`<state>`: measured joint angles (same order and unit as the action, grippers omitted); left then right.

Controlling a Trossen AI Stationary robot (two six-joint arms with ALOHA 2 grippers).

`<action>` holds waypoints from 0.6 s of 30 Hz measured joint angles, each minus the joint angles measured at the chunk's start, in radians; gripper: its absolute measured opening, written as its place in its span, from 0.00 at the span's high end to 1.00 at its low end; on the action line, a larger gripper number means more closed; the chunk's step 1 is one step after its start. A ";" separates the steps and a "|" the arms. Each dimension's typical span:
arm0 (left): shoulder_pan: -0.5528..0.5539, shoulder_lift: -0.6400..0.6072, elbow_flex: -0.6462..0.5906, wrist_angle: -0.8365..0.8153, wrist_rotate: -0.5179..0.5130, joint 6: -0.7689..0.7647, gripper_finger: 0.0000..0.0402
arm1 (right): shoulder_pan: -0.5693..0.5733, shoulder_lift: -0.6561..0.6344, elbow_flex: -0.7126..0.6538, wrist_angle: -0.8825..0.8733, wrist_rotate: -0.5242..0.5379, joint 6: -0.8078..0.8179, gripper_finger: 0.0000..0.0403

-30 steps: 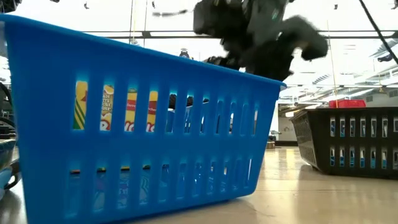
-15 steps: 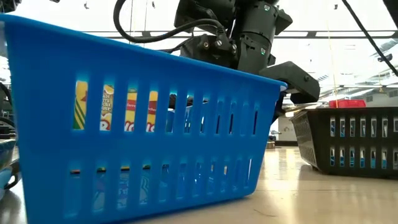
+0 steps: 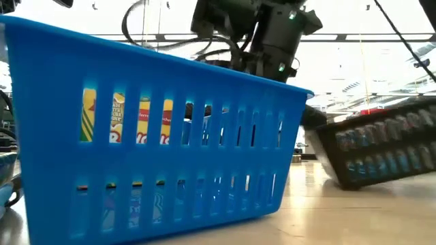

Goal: Pick & Place Office Desk Supplies
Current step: Put the blue rubber band into the black bin

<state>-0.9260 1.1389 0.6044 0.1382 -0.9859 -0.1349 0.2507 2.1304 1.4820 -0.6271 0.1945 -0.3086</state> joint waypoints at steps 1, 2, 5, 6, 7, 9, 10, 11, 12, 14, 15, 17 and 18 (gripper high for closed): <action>0.000 0.000 0.000 -0.001 0.000 0.000 0.50 | 0.000 0.000 0.001 0.000 0.027 -0.005 0.98; -0.001 0.000 0.000 0.000 0.000 0.000 0.50 | 0.000 0.000 0.001 -0.013 0.048 -0.012 0.98; -0.001 0.000 0.000 0.000 0.000 0.000 0.50 | 0.003 -0.001 0.000 -0.058 0.095 -0.022 0.99; -0.001 0.000 0.000 0.001 0.001 -0.001 0.50 | 0.006 -0.004 -0.002 -0.076 0.106 -0.020 0.99; -0.001 0.000 0.000 0.000 0.002 -0.002 0.50 | 0.009 -0.007 -0.002 -0.082 0.109 -0.014 0.99; -0.001 0.000 0.000 0.000 0.003 -0.005 0.50 | 0.017 -0.022 -0.002 -0.083 0.114 -0.007 0.99; -0.001 0.000 0.000 0.000 0.003 -0.006 0.50 | 0.022 -0.029 -0.002 -0.088 0.119 -0.003 0.99; -0.001 0.000 0.000 0.000 0.003 -0.006 0.50 | 0.025 -0.034 -0.001 -0.084 0.124 -0.003 1.00; -0.001 0.000 0.000 0.000 0.003 -0.006 0.50 | 0.027 -0.040 0.000 -0.080 0.125 -0.002 1.00; -0.001 0.000 0.000 0.000 0.003 -0.006 0.50 | 0.032 -0.051 0.002 -0.094 0.121 0.006 1.00; -0.001 0.000 0.000 0.000 0.004 -0.006 0.50 | 0.032 -0.051 0.012 -0.093 0.112 0.006 1.00; -0.001 0.000 0.000 0.001 0.004 -0.005 0.50 | 0.032 -0.057 0.027 -0.102 0.057 -0.001 0.98; -0.001 0.000 0.000 0.001 0.004 -0.006 0.50 | 0.034 -0.059 0.035 -0.102 0.013 -0.009 0.97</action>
<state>-0.9272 1.1393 0.6045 0.1390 -0.9821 -0.1411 0.2845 2.0717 1.5175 -0.7295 0.2072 -0.3179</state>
